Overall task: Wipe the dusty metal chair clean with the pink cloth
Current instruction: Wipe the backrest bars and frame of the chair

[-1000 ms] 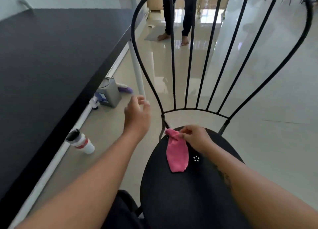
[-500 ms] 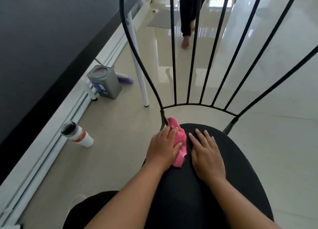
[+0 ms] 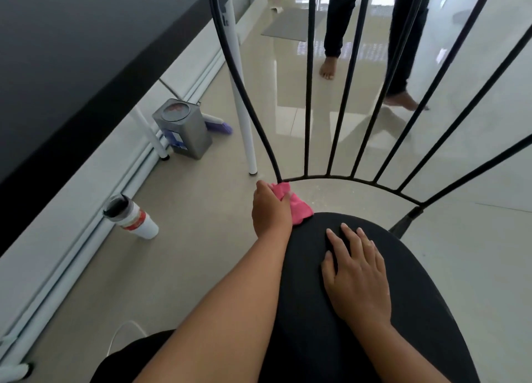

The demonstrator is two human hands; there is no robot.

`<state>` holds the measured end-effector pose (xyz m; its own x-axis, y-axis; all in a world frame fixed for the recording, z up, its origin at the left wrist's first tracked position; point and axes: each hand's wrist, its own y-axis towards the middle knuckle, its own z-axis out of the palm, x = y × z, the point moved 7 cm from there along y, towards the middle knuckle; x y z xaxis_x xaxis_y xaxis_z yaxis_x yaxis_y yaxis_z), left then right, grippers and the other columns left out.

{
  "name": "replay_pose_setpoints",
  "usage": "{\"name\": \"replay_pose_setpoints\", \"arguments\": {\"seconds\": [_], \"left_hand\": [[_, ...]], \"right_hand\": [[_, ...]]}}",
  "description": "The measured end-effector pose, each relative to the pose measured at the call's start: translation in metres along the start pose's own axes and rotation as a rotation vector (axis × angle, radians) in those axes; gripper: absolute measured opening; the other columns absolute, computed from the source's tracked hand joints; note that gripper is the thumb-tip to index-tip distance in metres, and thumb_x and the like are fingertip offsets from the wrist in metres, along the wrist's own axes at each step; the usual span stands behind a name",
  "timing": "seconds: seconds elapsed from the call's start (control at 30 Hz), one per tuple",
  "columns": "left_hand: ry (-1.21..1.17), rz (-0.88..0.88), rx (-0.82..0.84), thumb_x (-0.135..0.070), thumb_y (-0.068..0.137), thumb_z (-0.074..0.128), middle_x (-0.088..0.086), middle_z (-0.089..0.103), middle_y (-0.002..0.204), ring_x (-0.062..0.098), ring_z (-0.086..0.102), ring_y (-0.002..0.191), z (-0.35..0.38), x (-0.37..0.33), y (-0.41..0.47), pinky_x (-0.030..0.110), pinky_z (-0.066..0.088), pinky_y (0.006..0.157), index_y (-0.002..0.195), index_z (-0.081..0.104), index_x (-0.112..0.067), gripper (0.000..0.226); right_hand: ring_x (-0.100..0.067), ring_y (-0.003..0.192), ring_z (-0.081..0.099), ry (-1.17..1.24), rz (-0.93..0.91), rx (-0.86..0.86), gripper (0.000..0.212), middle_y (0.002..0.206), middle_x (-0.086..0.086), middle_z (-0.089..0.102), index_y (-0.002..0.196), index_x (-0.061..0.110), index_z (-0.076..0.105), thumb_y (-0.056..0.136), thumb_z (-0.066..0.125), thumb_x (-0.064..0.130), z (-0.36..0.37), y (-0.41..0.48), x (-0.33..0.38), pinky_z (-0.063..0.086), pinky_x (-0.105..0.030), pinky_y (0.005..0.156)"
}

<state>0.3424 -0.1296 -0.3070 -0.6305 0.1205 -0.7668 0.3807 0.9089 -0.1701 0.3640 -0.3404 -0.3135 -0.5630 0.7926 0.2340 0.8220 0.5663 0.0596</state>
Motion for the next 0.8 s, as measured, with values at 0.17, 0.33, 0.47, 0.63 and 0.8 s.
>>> {"name": "replay_pose_setpoints", "arguments": {"seconds": [0.17,0.33,0.47,0.63,0.8], "left_hand": [[0.033,0.008,0.031,-0.03,0.095,0.058,0.007,0.062,0.106,0.027,0.062,0.095,-0.001,0.005,0.001,0.039,0.052,0.084,0.105,0.048,-0.014,0.022],[-0.061,-0.025,0.051,-0.035,0.092,0.062,0.002,0.063,0.103,0.024,0.064,0.093,-0.005,0.01,0.001,0.041,0.054,0.084,0.108,0.05,-0.017,0.027],[-0.12,0.12,-0.049,-0.028,0.091,0.065,0.0,0.057,0.095,0.023,0.061,0.087,-0.018,0.001,-0.019,0.037,0.05,0.075,0.099,0.04,-0.017,0.029],[0.086,0.689,-0.158,-0.01,0.083,0.071,0.01,0.056,0.12,0.025,0.052,0.106,-0.016,-0.028,-0.046,0.033,0.045,0.092,0.114,0.056,-0.007,0.034],[0.426,0.834,-0.276,-0.002,0.071,0.082,0.008,0.071,0.111,0.028,0.064,0.085,-0.003,-0.036,-0.032,0.037,0.056,0.07,0.115,0.068,-0.008,0.046]], "right_hand": [[-0.022,0.146,0.026,0.002,0.01,-0.001,0.052,0.153,-0.002,0.04,0.143,0.026,0.048,0.095,0.031,0.04,0.0,0.0,0.001,0.016,-0.041,0.121],[-0.023,0.144,0.029,0.002,0.015,-0.021,0.052,0.151,-0.002,0.043,0.141,0.026,0.05,0.094,0.033,0.04,-0.001,-0.001,0.001,0.017,-0.041,0.12],[-0.022,0.145,0.028,0.008,0.016,-0.013,0.052,0.151,-0.002,0.042,0.141,0.026,0.05,0.094,0.035,0.039,-0.001,0.0,0.001,0.017,-0.041,0.12],[-0.023,0.144,0.03,0.018,0.019,-0.029,0.052,0.15,-0.002,0.044,0.139,0.025,0.052,0.093,0.033,0.04,-0.002,0.0,0.001,0.017,-0.04,0.119],[-0.024,0.142,0.033,0.026,0.016,-0.053,0.051,0.148,-0.003,0.047,0.138,0.025,0.055,0.093,0.034,0.039,-0.002,0.001,0.001,0.019,-0.041,0.118]]}}
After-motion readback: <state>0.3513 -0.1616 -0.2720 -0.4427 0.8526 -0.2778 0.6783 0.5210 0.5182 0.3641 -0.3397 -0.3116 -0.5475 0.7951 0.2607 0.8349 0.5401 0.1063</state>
